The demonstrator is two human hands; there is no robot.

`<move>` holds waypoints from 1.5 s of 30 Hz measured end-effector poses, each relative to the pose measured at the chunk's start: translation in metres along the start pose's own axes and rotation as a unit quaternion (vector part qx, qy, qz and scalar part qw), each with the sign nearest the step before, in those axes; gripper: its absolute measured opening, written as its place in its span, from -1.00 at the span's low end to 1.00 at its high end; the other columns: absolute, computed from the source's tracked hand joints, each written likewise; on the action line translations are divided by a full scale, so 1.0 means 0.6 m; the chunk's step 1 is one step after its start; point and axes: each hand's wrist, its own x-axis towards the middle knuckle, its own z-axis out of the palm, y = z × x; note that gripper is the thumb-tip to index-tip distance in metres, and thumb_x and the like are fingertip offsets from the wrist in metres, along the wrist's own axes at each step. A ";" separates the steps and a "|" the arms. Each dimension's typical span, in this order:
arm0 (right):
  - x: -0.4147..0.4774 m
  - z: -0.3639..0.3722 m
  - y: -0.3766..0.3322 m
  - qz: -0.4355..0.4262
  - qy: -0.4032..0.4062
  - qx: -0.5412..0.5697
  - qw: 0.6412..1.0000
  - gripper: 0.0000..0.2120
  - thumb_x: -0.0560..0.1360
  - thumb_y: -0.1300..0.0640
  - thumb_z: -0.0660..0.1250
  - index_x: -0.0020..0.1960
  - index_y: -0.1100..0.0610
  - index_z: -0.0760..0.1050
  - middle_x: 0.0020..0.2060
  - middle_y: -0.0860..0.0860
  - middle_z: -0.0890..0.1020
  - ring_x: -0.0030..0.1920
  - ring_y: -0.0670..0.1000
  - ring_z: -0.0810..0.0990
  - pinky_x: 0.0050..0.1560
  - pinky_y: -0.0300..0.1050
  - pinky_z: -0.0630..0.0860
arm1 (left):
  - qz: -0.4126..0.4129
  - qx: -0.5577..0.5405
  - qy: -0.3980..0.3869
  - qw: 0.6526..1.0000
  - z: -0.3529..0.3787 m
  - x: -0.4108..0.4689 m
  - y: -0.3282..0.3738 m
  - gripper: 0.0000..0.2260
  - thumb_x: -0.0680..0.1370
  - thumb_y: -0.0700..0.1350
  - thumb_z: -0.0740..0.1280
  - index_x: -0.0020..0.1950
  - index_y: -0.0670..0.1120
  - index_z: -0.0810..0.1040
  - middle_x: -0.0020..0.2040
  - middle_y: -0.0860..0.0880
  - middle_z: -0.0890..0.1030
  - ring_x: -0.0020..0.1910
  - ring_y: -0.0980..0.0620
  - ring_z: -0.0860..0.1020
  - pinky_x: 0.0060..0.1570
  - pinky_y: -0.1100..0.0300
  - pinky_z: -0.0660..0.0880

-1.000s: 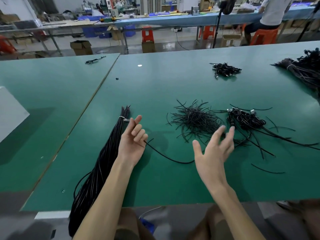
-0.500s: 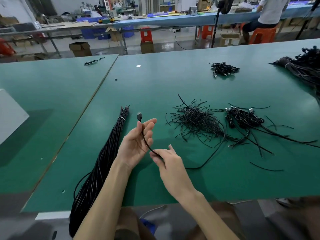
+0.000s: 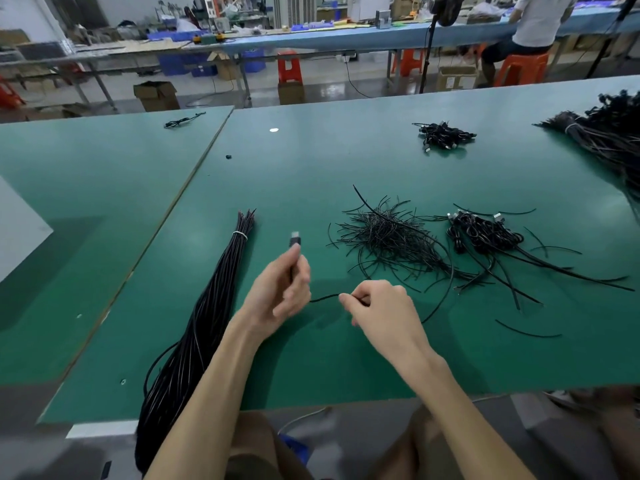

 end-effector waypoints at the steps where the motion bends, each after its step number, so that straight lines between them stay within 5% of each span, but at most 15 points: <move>1: 0.007 -0.010 -0.001 0.014 -0.003 0.017 1.000 -0.74 0.59 -0.06 0.36 -0.21 0.04 0.63 -0.42 -0.09 0.67 -0.43 -0.16 0.58 -0.31 -0.19 0.49 | -0.008 0.098 0.010 0.995 0.007 0.001 -0.009 -0.53 0.69 0.14 0.19 -0.22 -0.14 0.61 -0.59 -0.01 0.44 -0.71 0.10 0.27 -0.62 0.30 0.24; 5: 0.027 -0.037 -0.013 0.053 -0.015 0.132 0.990 -0.74 0.57 0.06 0.33 -0.25 0.08 0.65 -0.40 -0.13 0.69 -0.55 -0.13 0.50 -0.47 -0.37 0.40 | 0.041 0.326 0.042 0.944 0.025 0.004 -0.035 -0.53 0.72 0.13 0.17 -0.08 -0.18 0.69 -0.26 -0.18 0.69 -0.37 -0.15 0.64 -0.28 0.09 0.56; 9: 0.032 -0.037 -0.021 0.046 0.017 0.142 0.989 -0.75 0.63 0.12 0.26 -0.17 0.09 0.62 -0.40 -0.12 0.67 -0.53 -0.14 0.57 -0.48 -0.45 0.36 | 0.134 0.500 0.078 0.852 0.027 0.001 -0.048 -0.69 0.72 0.06 0.19 0.11 0.01 0.72 0.04 0.16 0.74 0.10 0.16 0.68 0.15 0.27 0.53; 12: 0.033 -0.036 -0.023 0.031 0.024 0.163 0.986 -0.76 0.64 0.11 0.29 -0.17 0.07 0.61 -0.38 -0.09 0.68 -0.55 -0.13 0.53 -0.45 -0.42 0.40 | 0.152 0.519 0.087 0.837 0.033 -0.005 -0.045 -0.74 0.73 0.06 0.19 0.14 0.13 0.69 0.07 0.28 0.70 0.15 0.26 0.64 0.12 0.40 0.46; 16: 0.030 -0.032 -0.022 0.022 0.048 0.227 0.973 -0.77 0.63 0.14 0.31 -0.18 0.09 0.63 -0.38 -0.09 0.67 -0.55 -0.12 0.46 -0.45 -0.31 0.45 | 0.141 0.482 0.114 0.857 0.034 -0.007 -0.042 -0.69 0.72 0.10 0.18 0.15 0.09 0.72 0.06 0.23 0.72 0.12 0.18 0.67 0.21 0.06 0.56; 19: 0.031 -0.027 -0.022 0.023 0.068 0.251 0.965 -0.78 0.62 0.15 0.32 -0.16 0.13 0.64 -0.37 -0.08 0.68 -0.56 -0.10 0.45 -0.45 -0.28 0.44 | 0.155 0.529 0.083 0.830 0.041 -0.010 -0.041 -0.70 0.73 0.10 0.17 0.24 0.11 0.68 0.07 0.35 0.67 -0.02 0.30 0.62 0.03 0.24 0.55; 23: 0.026 -0.019 -0.029 -0.010 0.063 0.266 0.962 -0.81 0.63 0.11 0.33 -0.13 0.12 0.63 -0.35 0.00 0.70 -0.56 -0.07 0.49 -0.41 -0.31 0.43 | 0.164 0.642 0.030 0.749 0.041 -0.002 -0.051 -0.72 0.75 -0.04 0.15 0.23 -0.08 0.63 0.25 0.15 0.64 0.33 0.18 0.53 0.50 0.03 0.30; 25: 0.021 -0.015 -0.031 -0.039 0.057 0.266 0.962 -0.81 0.64 0.09 0.33 -0.11 0.08 0.63 -0.33 -0.03 0.71 -0.53 -0.06 0.54 -0.36 -0.34 0.45 | 0.144 0.588 0.068 0.793 0.042 -0.004 -0.045 -0.72 0.73 -0.03 0.15 0.17 -0.07 0.64 0.14 0.21 0.64 0.27 0.22 0.55 0.49 0.01 0.32; 27: 0.016 -0.013 -0.030 -0.051 0.032 0.281 0.958 -0.82 0.66 0.10 0.31 -0.07 0.04 0.64 -0.29 -0.07 0.71 -0.50 -0.05 0.58 -0.32 -0.33 0.47 | 0.109 0.475 0.100 0.868 0.043 -0.008 -0.036 -0.66 0.72 0.02 0.14 0.32 -0.03 0.63 0.20 0.19 0.67 0.30 0.20 0.55 0.43 0.10 0.39; 30: 0.004 0.001 -0.029 -0.055 -0.024 0.293 0.954 -0.85 0.67 0.11 0.30 -0.03 0.04 0.62 -0.24 -0.04 0.73 -0.43 0.00 0.66 -0.35 -0.35 0.45 | 0.100 0.383 0.090 0.914 0.032 -0.010 -0.028 -0.62 0.75 0.00 0.08 0.44 -0.10 0.54 0.33 0.05 0.63 0.41 0.08 0.52 0.44 0.20 0.37; 34: 0.000 0.026 -0.033 -0.052 -0.090 0.295 0.950 -0.83 0.67 0.10 0.28 -0.02 0.12 0.60 -0.24 0.01 0.74 -0.34 0.07 0.73 -0.34 -0.22 0.50 | 0.070 0.161 0.099 0.980 0.026 -0.017 -0.024 -0.55 0.75 0.02 0.07 0.41 -0.28 0.51 0.35 -0.22 0.60 0.39 -0.16 0.54 0.40 0.02 0.46; 37: 0.000 0.039 -0.031 -0.047 -0.152 0.259 0.953 -0.73 0.68 0.06 0.27 -0.13 0.15 0.59 -0.31 0.07 0.73 -0.32 0.09 0.73 -0.27 -0.19 0.53 | 0.078 -0.005 0.112 0.991 0.031 -0.016 -0.014 -0.53 0.74 0.03 0.07 0.35 -0.31 0.54 0.34 -0.26 0.60 0.34 -0.15 0.59 0.25 0.09 0.56; 40: 0.004 0.040 -0.019 -0.053 -0.165 0.227 0.958 -0.68 0.68 0.04 0.26 -0.19 0.11 0.59 -0.37 0.05 0.70 -0.35 0.06 0.70 -0.29 -0.25 0.51 | 0.097 -0.157 0.137 0.973 0.022 -0.018 0.004 -0.59 0.71 -0.01 0.15 0.06 -0.22 0.73 0.01 -0.08 0.73 -0.15 0.12 0.70 -0.12 0.26 0.61; 42: 0.013 0.027 -0.010 -0.044 -0.174 0.217 0.960 -0.67 0.66 -0.02 0.31 -0.22 0.10 0.60 -0.41 0.03 0.66 -0.41 0.01 0.65 -0.35 -0.26 0.49 | 0.082 -0.236 0.108 0.962 0.014 -0.028 0.015 -0.62 0.71 -0.02 0.17 -0.10 -0.15 0.69 -0.28 0.08 0.60 -0.51 0.21 0.46 -0.39 0.36 0.46; 45: 0.030 0.001 -0.001 -0.022 -0.179 0.132 0.975 -0.60 0.57 -0.19 0.39 -0.29 0.07 0.60 -0.51 -0.05 0.58 -0.52 -0.09 0.53 -0.42 -0.31 0.44 | 0.053 -0.192 0.082 0.977 0.009 -0.034 0.019 -0.61 0.72 0.02 0.16 -0.28 -0.04 0.49 -0.50 0.11 0.34 -0.62 0.13 0.14 -0.53 0.24 0.21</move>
